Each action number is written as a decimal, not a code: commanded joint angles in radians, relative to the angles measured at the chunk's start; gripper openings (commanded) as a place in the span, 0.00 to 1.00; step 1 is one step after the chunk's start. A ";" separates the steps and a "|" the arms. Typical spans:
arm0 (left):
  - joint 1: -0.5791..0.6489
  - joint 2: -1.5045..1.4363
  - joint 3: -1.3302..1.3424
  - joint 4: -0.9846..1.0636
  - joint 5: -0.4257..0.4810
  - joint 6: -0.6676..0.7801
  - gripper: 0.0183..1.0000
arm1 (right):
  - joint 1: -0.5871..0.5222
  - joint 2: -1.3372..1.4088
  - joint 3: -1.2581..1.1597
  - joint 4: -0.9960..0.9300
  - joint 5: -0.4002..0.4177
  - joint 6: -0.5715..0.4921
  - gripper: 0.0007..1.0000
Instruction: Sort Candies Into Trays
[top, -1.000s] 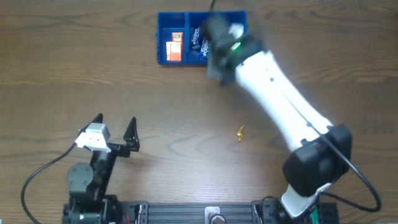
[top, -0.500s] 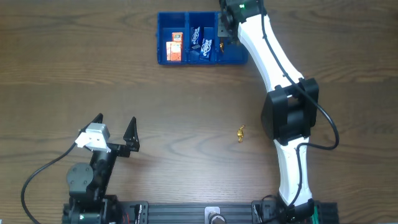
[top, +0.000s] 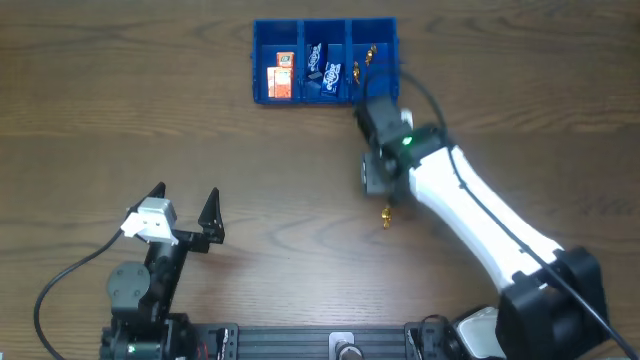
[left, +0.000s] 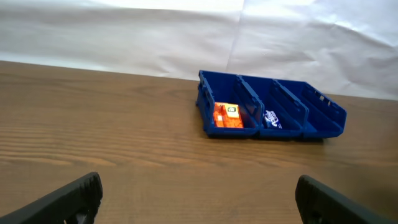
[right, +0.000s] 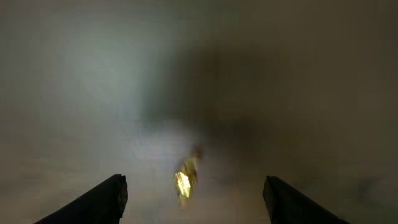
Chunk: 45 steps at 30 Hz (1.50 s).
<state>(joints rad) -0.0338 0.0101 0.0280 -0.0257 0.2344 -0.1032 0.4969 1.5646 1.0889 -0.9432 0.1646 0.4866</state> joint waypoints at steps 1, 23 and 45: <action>0.003 -0.006 -0.023 -0.028 0.018 0.011 1.00 | 0.008 0.013 -0.236 0.153 -0.185 0.094 0.73; 0.003 -0.006 -0.023 -0.027 0.018 0.011 1.00 | 0.006 0.108 -0.267 0.285 -0.095 0.138 0.19; 0.003 -0.006 -0.023 -0.027 0.018 0.011 1.00 | -0.172 0.706 1.141 -0.020 0.074 -0.181 0.15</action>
<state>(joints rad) -0.0338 0.0101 0.0280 -0.0261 0.2344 -0.1032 0.3435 2.2238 2.2097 -0.9718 0.2245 0.3248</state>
